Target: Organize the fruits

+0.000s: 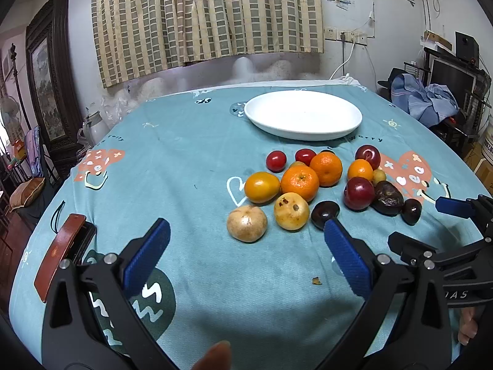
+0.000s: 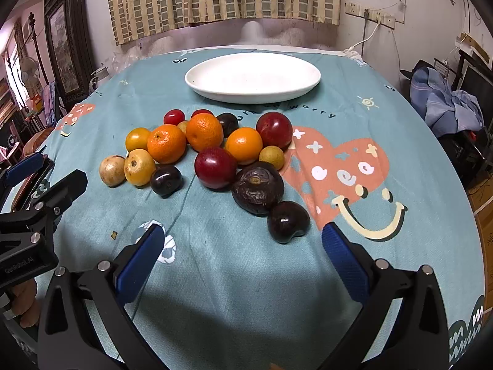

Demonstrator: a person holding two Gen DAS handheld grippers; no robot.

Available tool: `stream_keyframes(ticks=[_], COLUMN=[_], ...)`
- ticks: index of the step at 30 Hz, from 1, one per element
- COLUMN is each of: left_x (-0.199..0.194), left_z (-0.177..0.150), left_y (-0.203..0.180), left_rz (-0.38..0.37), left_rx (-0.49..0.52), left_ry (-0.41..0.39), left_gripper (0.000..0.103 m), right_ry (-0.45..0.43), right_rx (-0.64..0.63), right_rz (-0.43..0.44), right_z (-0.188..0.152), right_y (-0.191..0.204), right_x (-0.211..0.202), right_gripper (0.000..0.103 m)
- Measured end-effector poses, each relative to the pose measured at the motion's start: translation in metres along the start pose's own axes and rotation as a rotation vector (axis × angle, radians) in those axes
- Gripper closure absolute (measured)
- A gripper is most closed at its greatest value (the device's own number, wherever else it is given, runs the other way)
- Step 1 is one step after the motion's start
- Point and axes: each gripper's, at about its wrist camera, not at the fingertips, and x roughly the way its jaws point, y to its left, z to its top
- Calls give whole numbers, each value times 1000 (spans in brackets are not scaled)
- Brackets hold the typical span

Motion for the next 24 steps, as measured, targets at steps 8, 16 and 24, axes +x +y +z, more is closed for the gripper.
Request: stream_keyframes(ticks=[8, 16, 24], left_x=[1, 0, 1], left_z=[0, 0, 0], left_y=[0, 1, 1], left_rz=[0, 1, 1], left_rx=[0, -2, -1], left_ry=[0, 1, 2], left_gripper=[2, 2, 2], right_ry=[6, 6, 7], right_rx=[0, 1, 2], right_rz=[3, 4, 5], right_z=[-1, -1, -2], right_y=[1, 2, 3], right_x=[1, 2, 2], right_gripper=[1, 1, 1])
